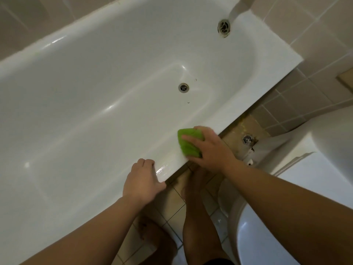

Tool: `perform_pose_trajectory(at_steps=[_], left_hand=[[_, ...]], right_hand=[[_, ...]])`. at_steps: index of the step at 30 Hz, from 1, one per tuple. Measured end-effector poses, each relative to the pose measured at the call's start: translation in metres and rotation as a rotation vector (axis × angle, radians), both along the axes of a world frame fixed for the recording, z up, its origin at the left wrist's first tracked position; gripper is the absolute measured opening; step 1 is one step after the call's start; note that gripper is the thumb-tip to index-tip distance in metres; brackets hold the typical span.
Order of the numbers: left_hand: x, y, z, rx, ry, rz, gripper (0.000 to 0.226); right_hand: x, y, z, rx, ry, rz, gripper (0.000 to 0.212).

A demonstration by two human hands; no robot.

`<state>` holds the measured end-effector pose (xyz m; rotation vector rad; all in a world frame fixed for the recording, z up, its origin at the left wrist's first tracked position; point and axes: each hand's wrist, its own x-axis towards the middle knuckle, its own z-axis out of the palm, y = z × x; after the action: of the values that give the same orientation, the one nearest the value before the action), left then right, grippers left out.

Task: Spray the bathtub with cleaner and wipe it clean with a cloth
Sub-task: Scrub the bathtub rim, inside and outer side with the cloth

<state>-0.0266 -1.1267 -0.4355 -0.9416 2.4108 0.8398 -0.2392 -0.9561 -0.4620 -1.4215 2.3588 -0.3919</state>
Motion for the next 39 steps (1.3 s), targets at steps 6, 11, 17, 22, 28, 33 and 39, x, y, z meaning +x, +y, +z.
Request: perform_pose_trajectory(at_steps=[6, 11, 17, 22, 28, 33, 39], left_hand=[[-0.003, -0.001, 0.006, 0.011, -0.025, 0.035, 0.057], [-0.009, 0.003, 0.005, -0.025, -0.021, 0.065, 0.071], [-0.005, 0.006, 0.002, -0.013, 0.0, 0.115, 0.084], [-0.007, 0.013, 0.0, -0.031, 0.008, 0.13, 0.084], [-0.002, 0.021, -0.003, -0.035, 0.057, 0.178, 0.081], [0.022, 0.019, 0.0, -0.066, 0.036, 0.205, 0.079], [0.068, 0.003, 0.002, -0.09, -0.03, 0.228, 0.081]], right_hand=[[-0.056, -0.007, -0.003, 0.061, 0.033, -0.616, 0.07], [0.015, -0.023, -0.007, 0.001, 0.134, -0.355, 0.064], [0.02, 0.021, -0.019, -0.126, 0.009, 0.026, 0.069], [-0.047, 0.012, -0.019, -0.114, 0.096, -0.462, 0.067], [0.017, -0.022, -0.008, -0.091, 0.15, -0.152, 0.063], [-0.008, -0.003, 0.002, -0.007, -0.047, 0.179, 0.072], [0.002, -0.017, -0.004, 0.008, 0.09, -0.337, 0.067]])
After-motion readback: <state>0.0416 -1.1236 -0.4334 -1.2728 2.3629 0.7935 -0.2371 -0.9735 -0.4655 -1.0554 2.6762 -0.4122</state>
